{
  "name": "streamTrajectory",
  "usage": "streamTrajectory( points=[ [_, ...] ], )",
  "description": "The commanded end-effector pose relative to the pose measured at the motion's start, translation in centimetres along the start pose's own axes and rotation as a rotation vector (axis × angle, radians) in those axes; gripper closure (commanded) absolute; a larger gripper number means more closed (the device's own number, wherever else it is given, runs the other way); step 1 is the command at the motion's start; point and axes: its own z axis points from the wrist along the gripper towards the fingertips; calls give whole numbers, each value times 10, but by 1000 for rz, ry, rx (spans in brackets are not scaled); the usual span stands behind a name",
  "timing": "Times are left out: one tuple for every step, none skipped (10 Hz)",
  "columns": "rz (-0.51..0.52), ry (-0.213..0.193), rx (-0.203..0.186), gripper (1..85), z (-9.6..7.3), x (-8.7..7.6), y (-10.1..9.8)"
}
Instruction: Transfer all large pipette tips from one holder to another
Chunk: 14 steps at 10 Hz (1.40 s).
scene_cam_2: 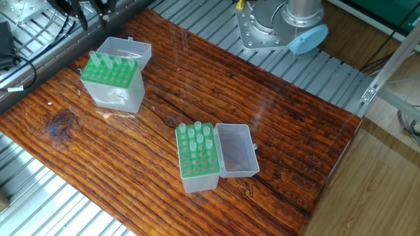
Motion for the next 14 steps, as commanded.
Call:
streamTrajectory(
  points=[
    [106, -34, -20, 537, -6, -63, 45],
    [149, -39, -21, 563, -5, -77, 60],
    [181, -43, -28, 590, -5, -82, 67],
    [198, -56, -47, 593, -5, -86, 71],
    [214, -58, -50, 600, -5, -86, 72],
    [220, -29, -6, 623, -4, -78, 61],
    [192, -15, 26, 650, -4, -73, 54],
    [126, -16, 44, 650, -4, -73, 49],
    [52, -44, 75, 647, -5, -81, 41],
    [-12, -55, 98, 643, -6, -84, 35],
    [-26, -43, 96, 640, -6, -82, 36],
    [-24, -35, 103, 640, -6, -79, 34],
    [-2, -42, 72, 637, -5, -81, 42],
    [42, -47, 15, 633, -5, -86, 58]
  ],
)
